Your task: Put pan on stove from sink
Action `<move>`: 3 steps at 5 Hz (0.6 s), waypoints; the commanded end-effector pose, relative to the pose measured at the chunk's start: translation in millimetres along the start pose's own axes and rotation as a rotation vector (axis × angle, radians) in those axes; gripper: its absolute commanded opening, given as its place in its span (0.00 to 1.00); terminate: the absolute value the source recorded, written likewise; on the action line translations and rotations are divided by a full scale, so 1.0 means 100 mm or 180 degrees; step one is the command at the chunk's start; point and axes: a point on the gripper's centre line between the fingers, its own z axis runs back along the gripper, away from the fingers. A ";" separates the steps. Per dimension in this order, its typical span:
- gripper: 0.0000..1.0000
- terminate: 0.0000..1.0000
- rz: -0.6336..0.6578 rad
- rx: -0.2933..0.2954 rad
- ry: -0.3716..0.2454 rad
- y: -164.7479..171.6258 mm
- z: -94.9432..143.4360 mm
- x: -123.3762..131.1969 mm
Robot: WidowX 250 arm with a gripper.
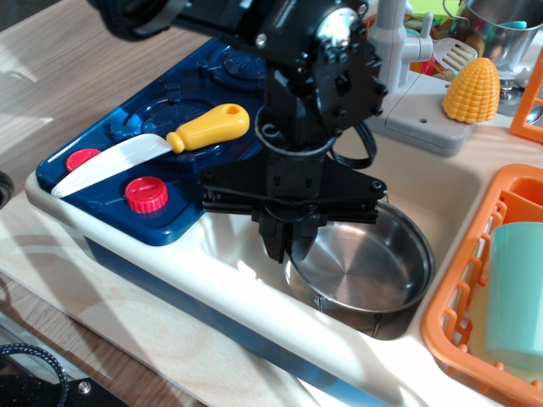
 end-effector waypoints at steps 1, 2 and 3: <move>0.00 0.00 -0.0116 0.0010 -0.0195 -0.06 0.41 0.15; 0.00 0.00 -0.0281 0.0151 -0.0475 -0.02 0.66 0.25; 0.00 0.00 -0.0533 0.0229 -0.0772 0.08 0.84 0.39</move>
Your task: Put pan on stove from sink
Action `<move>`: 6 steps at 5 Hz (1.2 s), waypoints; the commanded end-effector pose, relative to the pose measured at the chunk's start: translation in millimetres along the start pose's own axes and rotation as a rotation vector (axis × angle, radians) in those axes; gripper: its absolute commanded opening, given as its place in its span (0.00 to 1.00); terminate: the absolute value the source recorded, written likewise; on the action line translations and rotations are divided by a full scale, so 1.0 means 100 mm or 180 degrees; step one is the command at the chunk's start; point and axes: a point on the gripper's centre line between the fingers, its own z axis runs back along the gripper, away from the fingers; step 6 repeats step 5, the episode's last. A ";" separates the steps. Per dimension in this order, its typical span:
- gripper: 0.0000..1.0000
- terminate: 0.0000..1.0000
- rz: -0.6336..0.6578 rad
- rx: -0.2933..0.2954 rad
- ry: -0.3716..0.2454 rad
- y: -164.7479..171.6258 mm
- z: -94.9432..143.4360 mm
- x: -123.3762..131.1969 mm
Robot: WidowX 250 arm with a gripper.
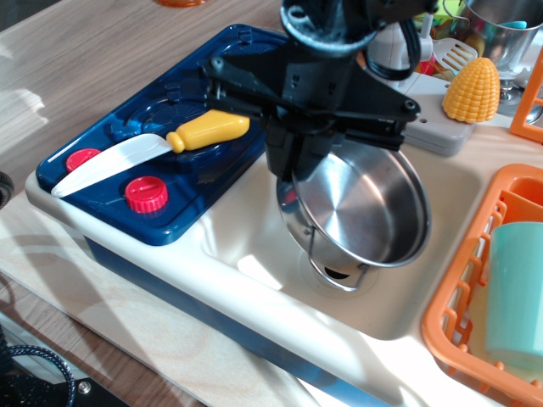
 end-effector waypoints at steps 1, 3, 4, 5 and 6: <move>0.00 0.00 -0.0195 -0.0003 -0.0387 0.23 0.20 0.31; 0.00 0.00 -0.0373 -0.0098 -0.0618 0.69 0.10 0.67; 0.00 0.00 -0.0472 -0.0210 -0.0687 0.82 0.04 0.91; 0.00 1.00 -0.0551 -0.0337 -0.0762 0.90 -0.07 1.08; 0.00 1.00 -0.0551 -0.0337 -0.0762 0.90 -0.07 1.08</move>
